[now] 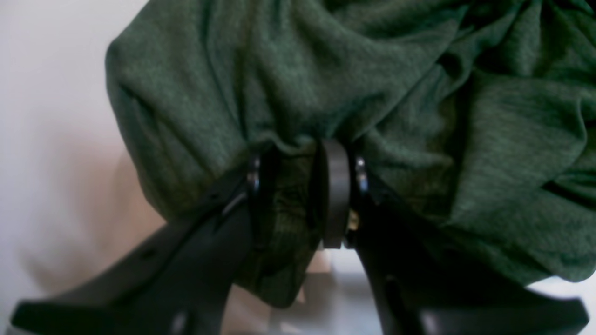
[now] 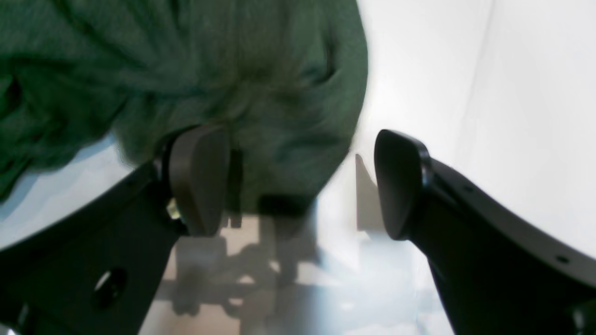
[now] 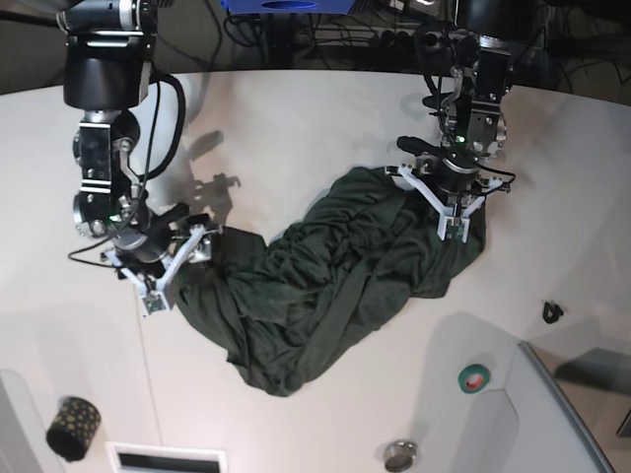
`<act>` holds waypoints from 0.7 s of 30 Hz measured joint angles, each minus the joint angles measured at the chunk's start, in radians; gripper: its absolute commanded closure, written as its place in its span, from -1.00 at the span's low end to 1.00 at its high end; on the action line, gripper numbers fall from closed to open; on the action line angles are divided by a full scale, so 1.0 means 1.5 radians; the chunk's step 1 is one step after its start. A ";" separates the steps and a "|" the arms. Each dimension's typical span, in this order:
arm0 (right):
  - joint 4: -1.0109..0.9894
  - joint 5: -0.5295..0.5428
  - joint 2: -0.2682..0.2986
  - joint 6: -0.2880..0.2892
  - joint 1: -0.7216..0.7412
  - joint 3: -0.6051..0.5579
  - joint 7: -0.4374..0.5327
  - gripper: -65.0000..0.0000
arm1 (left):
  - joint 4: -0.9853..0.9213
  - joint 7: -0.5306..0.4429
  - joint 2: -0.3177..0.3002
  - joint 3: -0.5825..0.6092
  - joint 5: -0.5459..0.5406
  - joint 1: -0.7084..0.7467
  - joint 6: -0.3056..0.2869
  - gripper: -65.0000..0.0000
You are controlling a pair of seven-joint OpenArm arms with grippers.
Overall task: Layout the t-shirt on the table in an organized manner, then fold the t-shirt properly
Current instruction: 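Lower both grippers and grasp opposite edges of the green t-shirt, then pull the grasped edges apart with both grippers to spread the shirt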
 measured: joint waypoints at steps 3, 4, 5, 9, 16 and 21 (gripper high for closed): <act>-0.019 0.003 -0.004 0.003 0.008 0.000 0.004 -0.40 | 0.015 -0.001 -0.013 -0.001 -0.002 0.018 0.000 0.48; -0.030 0.002 -0.002 -0.001 0.015 0.000 0.004 -0.40 | 0.024 -0.001 -0.017 -0.003 0.000 0.027 0.000 0.48; -0.043 0.000 -0.002 -0.001 0.022 0.000 0.004 -0.40 | 0.034 0.001 -0.021 -0.009 0.000 0.038 0.000 0.48; -0.097 0.000 0.001 0.000 0.059 0.003 0.005 -0.39 | 0.070 0.035 -0.022 -0.077 -0.001 0.069 -0.003 0.48; -0.114 0.000 0.001 -0.001 0.072 0.003 0.018 -0.38 | 0.071 0.048 -0.045 -0.154 0.005 0.070 -0.001 0.48; -0.114 0.000 0.001 -0.003 0.068 0.003 0.020 -0.38 | 0.071 0.048 -0.076 -0.157 0.004 0.065 -0.001 0.48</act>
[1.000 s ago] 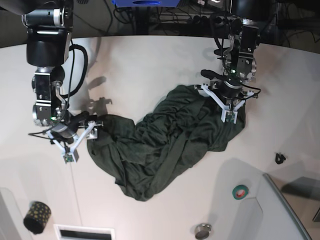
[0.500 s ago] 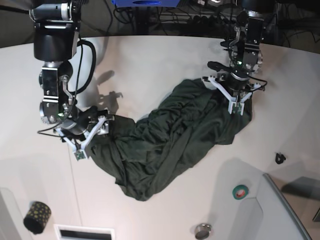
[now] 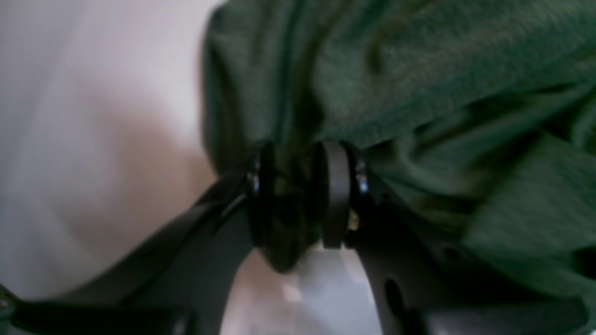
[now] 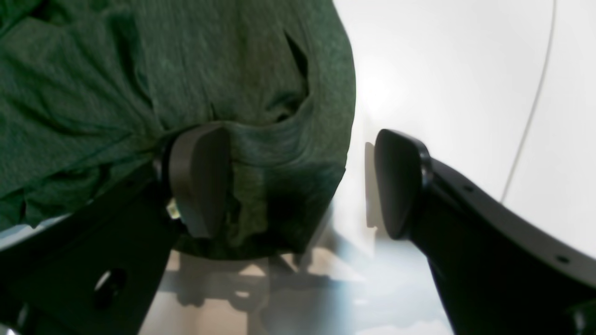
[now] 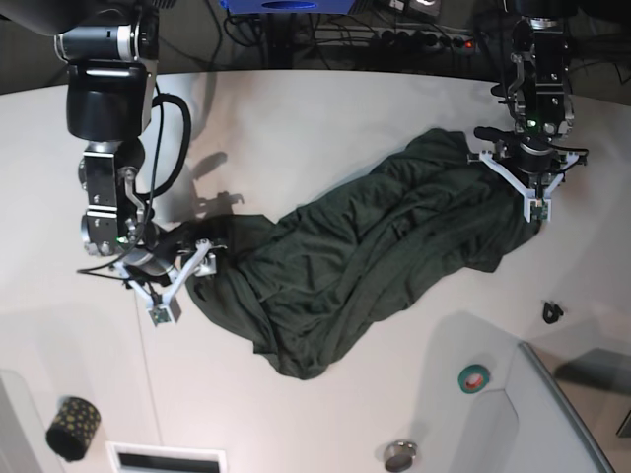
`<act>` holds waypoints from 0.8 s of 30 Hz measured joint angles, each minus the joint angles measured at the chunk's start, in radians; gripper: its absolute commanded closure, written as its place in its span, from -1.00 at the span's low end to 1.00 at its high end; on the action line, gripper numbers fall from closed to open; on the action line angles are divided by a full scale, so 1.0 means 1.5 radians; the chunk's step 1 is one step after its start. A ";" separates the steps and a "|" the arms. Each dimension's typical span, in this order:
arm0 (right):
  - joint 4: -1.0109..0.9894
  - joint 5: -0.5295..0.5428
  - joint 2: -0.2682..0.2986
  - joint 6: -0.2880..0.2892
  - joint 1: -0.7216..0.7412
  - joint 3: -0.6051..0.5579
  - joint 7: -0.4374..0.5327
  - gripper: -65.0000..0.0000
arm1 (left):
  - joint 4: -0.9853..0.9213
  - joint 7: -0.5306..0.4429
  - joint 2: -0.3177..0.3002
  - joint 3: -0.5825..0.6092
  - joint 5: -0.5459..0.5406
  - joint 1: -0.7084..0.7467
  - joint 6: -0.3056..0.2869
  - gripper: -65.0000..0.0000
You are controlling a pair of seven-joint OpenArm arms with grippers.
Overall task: Layout the t-shirt on the table in an organized manner, then fold the t-shirt properly
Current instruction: 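Pull the grasped edges apart with both grippers to spread the shirt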
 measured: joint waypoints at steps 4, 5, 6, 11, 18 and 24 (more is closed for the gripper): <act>0.032 -0.001 0.000 0.000 -0.025 0.000 -0.004 -0.38 | 0.014 0.007 -0.021 -0.002 0.000 -0.019 0.000 0.48; 0.051 -0.002 0.000 0.000 -0.035 0.000 -0.006 -0.39 | 0.026 0.006 -0.024 -0.002 0.001 -0.022 0.001 0.48; 0.073 -0.002 0.000 -0.001 -0.046 -0.001 -0.006 -0.39 | 0.045 0.005 -0.024 -0.003 0.001 -0.021 0.001 0.48; 0.096 0.001 0.000 0.000 -0.058 -0.002 -0.003 -0.38 | 0.121 0.010 0.002 -0.002 0.001 -0.002 0.001 0.48; 0.031 -0.002 0.000 0.000 -0.038 -0.002 -0.006 -0.33 | 0.132 0.013 0.024 0.001 0.001 0.006 0.000 0.48; 0.014 0.001 0.000 0.000 -0.015 -0.001 -0.004 0.76 | 0.126 0.013 0.023 0.001 0.001 0.023 0.000 0.48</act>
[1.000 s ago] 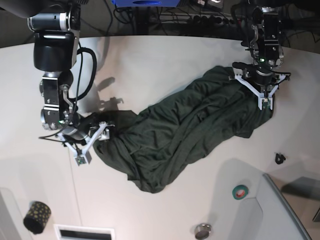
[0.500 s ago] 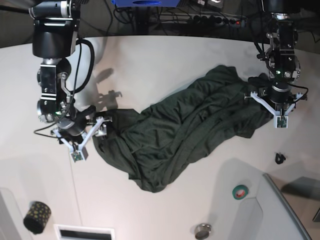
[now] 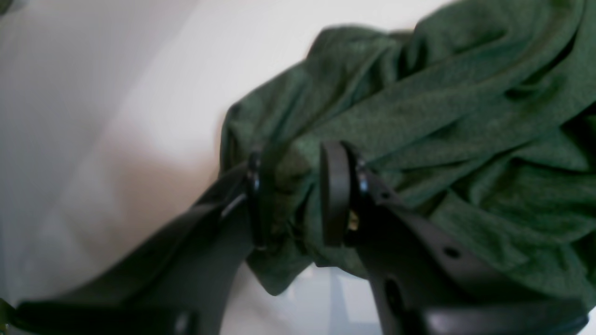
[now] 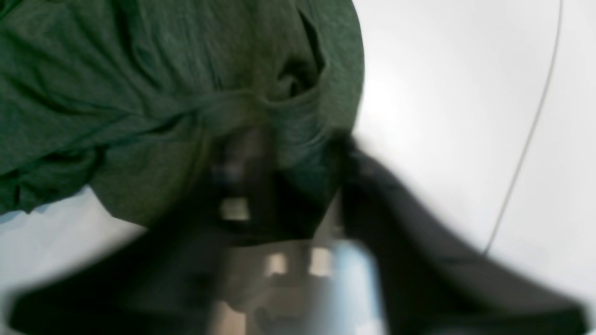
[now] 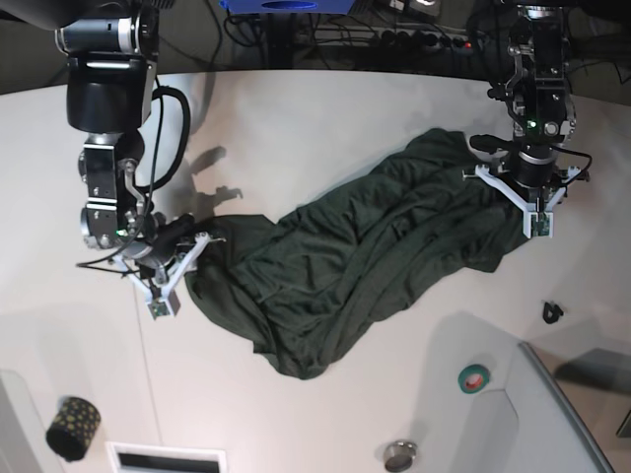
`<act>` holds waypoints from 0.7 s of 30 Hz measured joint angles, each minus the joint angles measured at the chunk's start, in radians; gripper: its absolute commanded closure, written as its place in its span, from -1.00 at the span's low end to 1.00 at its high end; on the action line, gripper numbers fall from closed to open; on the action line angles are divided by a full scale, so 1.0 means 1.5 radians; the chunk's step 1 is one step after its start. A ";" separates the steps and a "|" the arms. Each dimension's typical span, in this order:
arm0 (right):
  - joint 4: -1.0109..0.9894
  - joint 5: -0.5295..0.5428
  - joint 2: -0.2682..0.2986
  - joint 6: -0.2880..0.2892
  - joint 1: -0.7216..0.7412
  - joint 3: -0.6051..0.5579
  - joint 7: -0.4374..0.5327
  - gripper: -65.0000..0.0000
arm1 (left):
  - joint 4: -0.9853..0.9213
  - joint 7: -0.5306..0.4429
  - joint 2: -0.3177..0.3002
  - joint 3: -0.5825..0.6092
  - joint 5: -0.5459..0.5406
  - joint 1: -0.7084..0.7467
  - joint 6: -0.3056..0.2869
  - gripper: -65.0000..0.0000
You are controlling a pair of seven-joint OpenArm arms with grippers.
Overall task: Layout the t-shirt on the table in an organized manner, then fold the t-shirt properly
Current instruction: 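Pull the grasped edges apart with both grippers to spread the shirt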
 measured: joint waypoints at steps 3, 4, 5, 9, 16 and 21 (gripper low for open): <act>-0.003 0.000 0.001 0.000 0.004 0.000 0.000 0.81 | -0.009 -0.009 -0.003 -0.001 0.000 0.003 0.000 0.48; -0.003 -0.001 0.001 0.000 0.006 0.003 0.000 0.84 | -0.011 -0.009 -0.003 -0.001 0.000 0.008 0.000 0.48; -0.003 0.000 -0.001 -0.002 0.008 0.013 0.000 0.88 | -0.011 -0.008 -0.003 -0.001 0.000 0.012 0.000 0.48; -0.002 -0.001 0.001 -0.042 0.011 0.077 0.000 0.92 | -0.016 -0.005 -0.003 -0.001 0.000 0.012 0.000 0.48; -0.003 0.000 -0.002 -0.074 0.013 0.076 0.000 0.89 | -0.021 -0.007 -0.003 -0.001 0.000 0.013 0.000 0.48; -0.001 -0.001 0.000 -0.081 0.013 0.079 -0.029 0.88 | -0.020 -0.007 -0.001 -0.001 0.000 0.013 0.000 0.48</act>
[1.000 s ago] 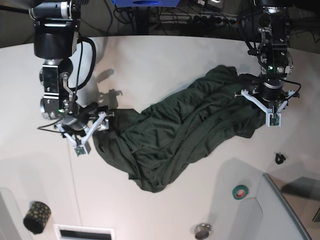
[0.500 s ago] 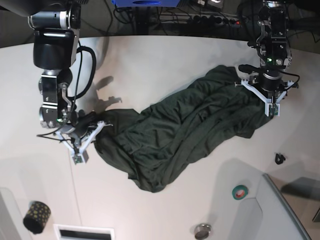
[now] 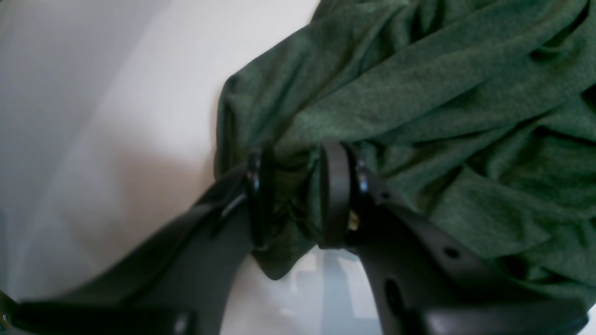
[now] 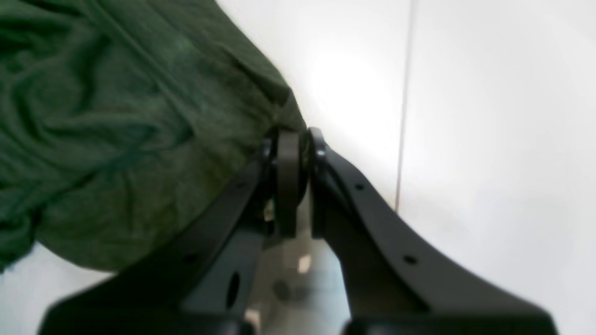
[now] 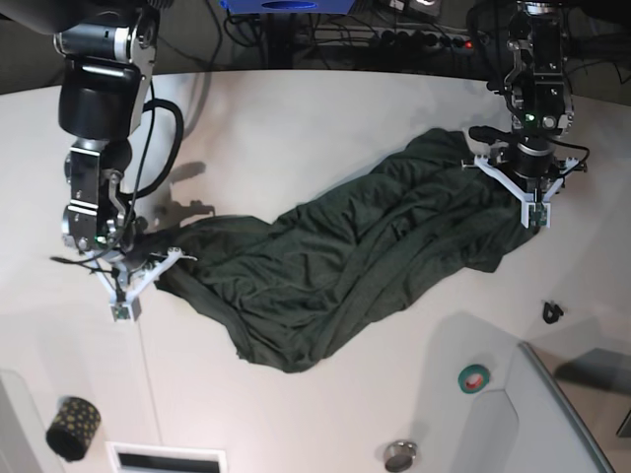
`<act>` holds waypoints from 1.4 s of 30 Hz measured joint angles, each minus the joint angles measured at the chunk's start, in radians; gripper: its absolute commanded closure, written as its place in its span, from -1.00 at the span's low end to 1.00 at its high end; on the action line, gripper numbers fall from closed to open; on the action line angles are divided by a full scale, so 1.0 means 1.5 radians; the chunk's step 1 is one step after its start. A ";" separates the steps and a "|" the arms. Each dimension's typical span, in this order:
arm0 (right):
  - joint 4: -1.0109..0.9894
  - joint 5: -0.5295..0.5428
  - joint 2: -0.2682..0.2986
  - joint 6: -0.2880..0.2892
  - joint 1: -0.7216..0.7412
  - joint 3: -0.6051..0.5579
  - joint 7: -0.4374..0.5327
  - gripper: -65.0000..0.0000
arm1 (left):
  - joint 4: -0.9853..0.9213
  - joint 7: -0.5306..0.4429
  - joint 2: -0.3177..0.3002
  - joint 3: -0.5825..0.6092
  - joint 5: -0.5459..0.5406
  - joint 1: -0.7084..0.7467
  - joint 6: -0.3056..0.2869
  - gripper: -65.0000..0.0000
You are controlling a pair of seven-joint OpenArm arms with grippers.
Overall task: Layout the t-shirt on the table in an organized manner, then fold the t-shirt properly
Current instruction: 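Pull the grasped edges apart with both grippers to spread the shirt, then regrasp the shirt with the right gripper and drag it toward the robot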
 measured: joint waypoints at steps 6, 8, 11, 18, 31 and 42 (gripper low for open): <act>0.134 0.002 -0.006 0.002 -0.048 -0.002 -0.033 0.39 | 0.004 -0.003 0.002 0.001 -0.001 0.011 0.000 0.48; 0.185 -0.001 -0.014 -0.001 -0.071 0.002 -0.036 0.05 | 0.004 -0.001 0.002 0.001 0.000 0.017 0.000 0.48; 0.232 0.002 -0.028 0.000 -0.096 0.002 -0.039 -0.27 | 0.004 0.000 0.002 0.001 0.000 0.017 0.000 0.48; 0.215 0.000 -0.001 0.000 -0.075 -0.103 -0.040 -0.22 | 0.024 0.002 0.002 0.000 -0.052 0.035 0.001 0.48; 0.297 0.007 0.005 0.012 -0.151 -0.384 -0.111 -0.22 | 0.070 -0.004 -0.038 -0.001 -0.131 0.125 0.000 0.98; 0.275 0.000 -0.003 0.005 -0.087 -0.421 -0.113 -0.22 | 0.058 -0.154 -0.012 -0.003 -0.126 0.208 0.001 1.00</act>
